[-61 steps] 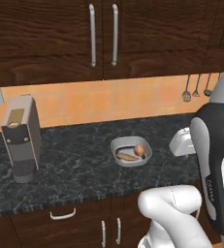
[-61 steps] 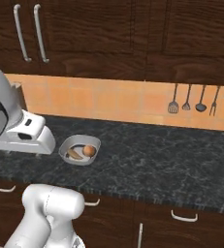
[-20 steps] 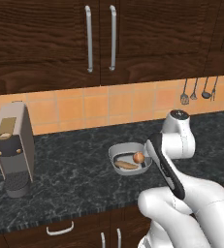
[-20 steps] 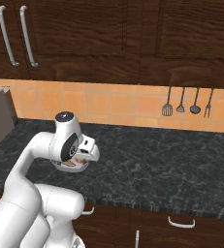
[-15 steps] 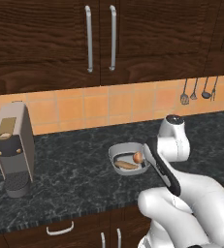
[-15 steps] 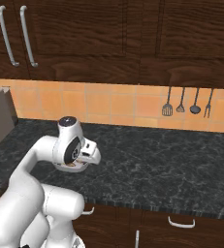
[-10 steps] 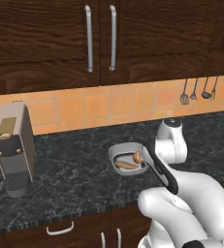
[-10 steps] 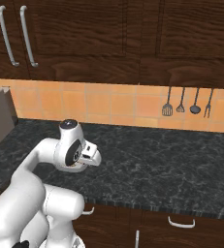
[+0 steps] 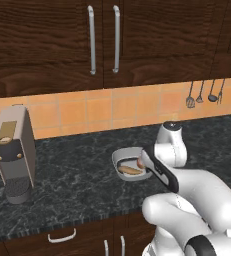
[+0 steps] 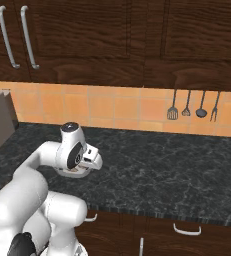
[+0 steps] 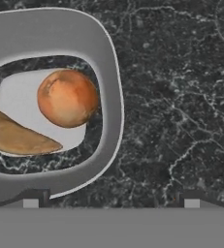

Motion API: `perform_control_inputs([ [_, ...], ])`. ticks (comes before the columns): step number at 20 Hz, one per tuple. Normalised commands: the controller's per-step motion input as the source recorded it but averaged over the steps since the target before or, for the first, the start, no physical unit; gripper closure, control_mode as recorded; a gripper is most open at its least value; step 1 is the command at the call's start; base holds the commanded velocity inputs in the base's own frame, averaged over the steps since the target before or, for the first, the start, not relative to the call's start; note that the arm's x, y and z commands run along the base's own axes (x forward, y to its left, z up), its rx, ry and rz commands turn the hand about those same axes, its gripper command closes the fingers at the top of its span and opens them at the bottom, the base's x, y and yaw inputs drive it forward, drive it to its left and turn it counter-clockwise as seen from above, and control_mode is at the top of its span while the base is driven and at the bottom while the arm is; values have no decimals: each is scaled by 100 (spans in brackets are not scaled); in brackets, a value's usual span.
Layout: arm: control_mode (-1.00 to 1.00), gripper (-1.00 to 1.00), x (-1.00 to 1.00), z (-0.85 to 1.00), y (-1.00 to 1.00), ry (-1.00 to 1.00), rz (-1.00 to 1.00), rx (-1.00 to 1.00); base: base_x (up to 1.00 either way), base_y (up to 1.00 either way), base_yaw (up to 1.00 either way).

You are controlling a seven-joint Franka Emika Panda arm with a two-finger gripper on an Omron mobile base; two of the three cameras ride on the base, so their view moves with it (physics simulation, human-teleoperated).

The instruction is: Take the meat container that has the steak and place it on the second highest rack of the freezer. Then take the vegetable container that has the onion and sweet potato and place it on the highest rack of the freezer.

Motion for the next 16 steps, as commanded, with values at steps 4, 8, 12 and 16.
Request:
perform_control_inputs([
  [4, -100, -100, 11, -13, 2, 0, 0, 0, 0, 0, 0],
  [8, -100, -100, 27, -28, 0, 0, 0, 0, 0, 0, 0],
  [12, -100, -100, 14, -43, -4, 0, 0, 0, 0, 0, 0],
  [16, -100, -100, 0, -38, -9, 0, 0, 2, 0, 0, 0],
])
